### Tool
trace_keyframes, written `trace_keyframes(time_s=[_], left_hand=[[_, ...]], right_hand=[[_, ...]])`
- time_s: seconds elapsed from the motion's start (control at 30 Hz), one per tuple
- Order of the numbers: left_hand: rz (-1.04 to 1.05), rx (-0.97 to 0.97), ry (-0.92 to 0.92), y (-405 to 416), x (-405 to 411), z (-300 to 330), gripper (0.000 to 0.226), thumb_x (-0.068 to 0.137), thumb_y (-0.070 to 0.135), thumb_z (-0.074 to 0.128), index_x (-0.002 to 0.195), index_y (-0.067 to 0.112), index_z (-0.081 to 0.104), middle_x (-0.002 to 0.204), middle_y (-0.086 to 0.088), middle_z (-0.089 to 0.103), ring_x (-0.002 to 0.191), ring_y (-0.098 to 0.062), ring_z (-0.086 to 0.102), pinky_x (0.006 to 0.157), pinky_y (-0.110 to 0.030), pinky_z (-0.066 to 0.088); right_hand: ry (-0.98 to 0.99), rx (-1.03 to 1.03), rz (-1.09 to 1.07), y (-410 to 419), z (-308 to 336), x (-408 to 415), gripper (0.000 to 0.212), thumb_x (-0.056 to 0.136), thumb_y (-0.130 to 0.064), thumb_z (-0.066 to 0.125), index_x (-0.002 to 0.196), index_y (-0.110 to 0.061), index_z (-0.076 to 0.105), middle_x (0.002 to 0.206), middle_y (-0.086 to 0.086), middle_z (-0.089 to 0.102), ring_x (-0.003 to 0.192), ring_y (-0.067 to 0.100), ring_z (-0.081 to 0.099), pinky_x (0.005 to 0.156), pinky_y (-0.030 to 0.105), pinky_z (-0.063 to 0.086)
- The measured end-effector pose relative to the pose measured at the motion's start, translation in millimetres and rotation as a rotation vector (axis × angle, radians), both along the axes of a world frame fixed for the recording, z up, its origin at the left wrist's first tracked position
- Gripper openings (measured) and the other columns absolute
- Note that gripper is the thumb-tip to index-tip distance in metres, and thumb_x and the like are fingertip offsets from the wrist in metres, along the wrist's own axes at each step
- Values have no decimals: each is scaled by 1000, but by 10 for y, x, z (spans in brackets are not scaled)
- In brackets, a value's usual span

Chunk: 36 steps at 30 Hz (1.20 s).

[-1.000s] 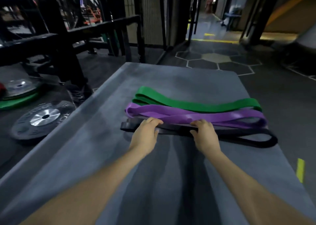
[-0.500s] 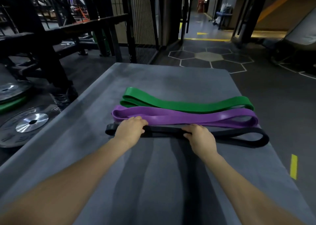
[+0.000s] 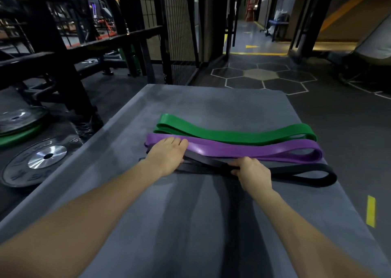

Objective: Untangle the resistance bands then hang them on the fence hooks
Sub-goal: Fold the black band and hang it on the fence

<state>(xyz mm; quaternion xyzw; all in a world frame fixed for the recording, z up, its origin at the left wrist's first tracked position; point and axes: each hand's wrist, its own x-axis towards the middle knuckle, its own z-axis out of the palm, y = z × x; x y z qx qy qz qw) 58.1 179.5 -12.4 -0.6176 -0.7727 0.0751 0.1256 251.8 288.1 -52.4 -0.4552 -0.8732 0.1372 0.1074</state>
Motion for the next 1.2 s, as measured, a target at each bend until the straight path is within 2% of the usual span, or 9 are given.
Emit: trace_keyframes(time_s=[0.1,0.2,0.37,0.5,0.63,0.77,0.9,1.03,1.2], left_hand=[[-84,8,125,-21,47,121,25,94,17,41,117,8,43,121,-11,52,112,-28,48,93,-34,36],[-116,-29,179,-44,95,189,30,97,29,39,118,8,43,120,-11,53,110,-28,51,87,-36,41],[-47,-120,92,-176,105,-24,50,94,49,39,124,10,41,125,-9,51,116,-26,51,88,-36,41],[-45,-93,70,-207,33,-204,39,96,38,41,124,11,40,125,-9,51,114,-25,51,92,-35,41],[-41,-90,30,-223,23,-266,37,98,35,37,127,12,37,124,-7,49,113,-24,50,92,-35,40],[-33,-65,8,-255,12,-312,40,99,34,34,133,13,32,126,-6,46,114,-23,48,93,-33,37],[-38,-96,33,-263,-5,-318,50,99,34,31,143,11,22,131,-6,41,119,-23,43,98,-33,33],[-42,-149,15,-292,-24,-325,57,100,37,29,147,9,13,138,-7,34,124,-23,36,103,-34,30],[56,-185,-130,-282,51,-328,73,93,59,13,148,12,14,135,-6,34,125,-23,33,106,-35,27]], right_hand=[[4,1,3,-4,-2,-1,33,91,-21,56,121,-35,60,113,2,67,107,24,59,78,32,46],[15,8,8,-18,-15,7,33,90,-22,56,120,-37,60,112,2,67,107,25,58,77,31,44],[14,0,27,-25,-11,17,33,92,-21,54,122,-35,59,114,4,65,108,26,58,78,30,44],[-15,28,82,-17,11,1,35,92,-18,55,125,-27,57,119,4,62,111,25,55,83,32,44],[-42,135,143,7,52,-7,46,87,-17,61,132,-17,48,128,4,53,118,26,45,91,35,39],[-48,205,188,5,85,6,43,84,-17,64,125,-14,53,122,6,53,114,27,43,92,35,37],[-30,109,250,14,102,94,41,84,-22,64,125,-16,58,114,7,53,111,26,43,88,36,42],[-28,31,284,25,11,142,46,87,-25,62,131,-17,54,116,8,46,111,24,39,95,32,37],[10,19,300,71,-60,196,42,93,-31,52,133,-18,51,129,6,43,115,25,34,102,28,27]])
